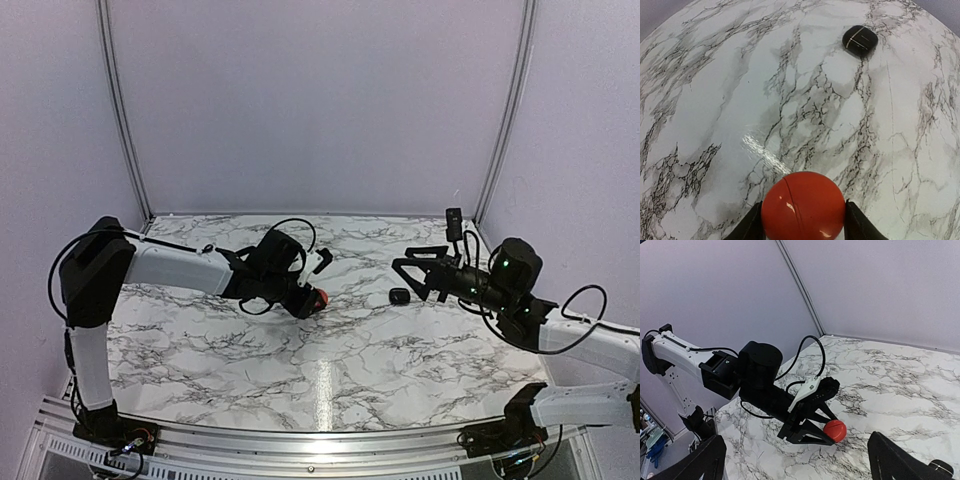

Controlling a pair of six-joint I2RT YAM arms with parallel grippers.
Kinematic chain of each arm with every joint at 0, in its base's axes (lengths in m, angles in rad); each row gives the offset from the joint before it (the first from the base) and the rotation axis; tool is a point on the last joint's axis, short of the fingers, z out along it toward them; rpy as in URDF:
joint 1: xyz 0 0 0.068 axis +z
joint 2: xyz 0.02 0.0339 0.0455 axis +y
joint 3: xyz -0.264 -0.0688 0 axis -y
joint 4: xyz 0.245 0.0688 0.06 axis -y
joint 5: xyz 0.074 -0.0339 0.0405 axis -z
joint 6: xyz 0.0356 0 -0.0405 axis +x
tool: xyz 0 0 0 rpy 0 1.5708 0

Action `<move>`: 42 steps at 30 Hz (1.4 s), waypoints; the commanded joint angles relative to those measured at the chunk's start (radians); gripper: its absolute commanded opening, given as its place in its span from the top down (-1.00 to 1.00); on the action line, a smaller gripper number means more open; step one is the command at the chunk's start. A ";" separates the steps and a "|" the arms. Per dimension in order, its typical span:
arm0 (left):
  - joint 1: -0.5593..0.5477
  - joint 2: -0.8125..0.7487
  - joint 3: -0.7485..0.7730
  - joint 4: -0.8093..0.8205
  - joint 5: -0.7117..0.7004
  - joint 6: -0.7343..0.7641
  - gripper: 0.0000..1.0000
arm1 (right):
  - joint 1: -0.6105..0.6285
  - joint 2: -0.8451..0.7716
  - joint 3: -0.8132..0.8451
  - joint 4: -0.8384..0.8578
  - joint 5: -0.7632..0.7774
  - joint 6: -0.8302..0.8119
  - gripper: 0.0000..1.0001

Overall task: Insert the wireless bluetooth earbuds into the charging case
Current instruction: Place the charging case with the earbuds at the center of the board, then reset both arms

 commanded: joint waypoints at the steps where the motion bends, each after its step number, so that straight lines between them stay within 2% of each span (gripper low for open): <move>1: 0.033 0.059 0.076 -0.046 0.035 -0.063 0.12 | -0.010 0.007 -0.002 0.007 0.008 -0.010 -0.97; 7: 0.046 0.120 0.115 -0.083 0.035 -0.066 -0.11 | -0.011 0.032 -0.004 0.003 0.022 -0.014 -0.97; 15: 0.060 0.190 0.177 -0.139 0.062 -0.059 -0.16 | -0.011 0.044 -0.004 -0.011 0.040 -0.006 -0.97; 17: 0.060 0.190 0.180 -0.145 0.062 -0.058 -0.26 | -0.010 0.041 -0.003 -0.021 0.046 -0.007 -0.97; 19: 0.061 0.164 0.172 -0.144 0.068 -0.063 -0.48 | -0.011 0.042 -0.001 -0.030 0.052 -0.008 -0.97; 22: 0.061 0.081 0.144 -0.142 0.041 -0.064 -0.96 | -0.010 0.059 0.020 -0.071 0.090 -0.002 -0.97; 29: 0.117 -0.210 0.027 -0.130 0.062 -0.165 -0.98 | -0.012 0.118 0.082 -0.181 0.140 -0.022 -0.97; 36: 0.296 -0.508 -0.202 -0.056 0.056 -0.424 -0.98 | -0.039 0.067 0.098 -0.283 0.296 -0.061 -0.97; 42: 0.433 -0.738 -0.425 -0.050 -0.023 -0.515 -0.98 | -0.147 0.031 0.036 -0.295 0.317 -0.052 -0.97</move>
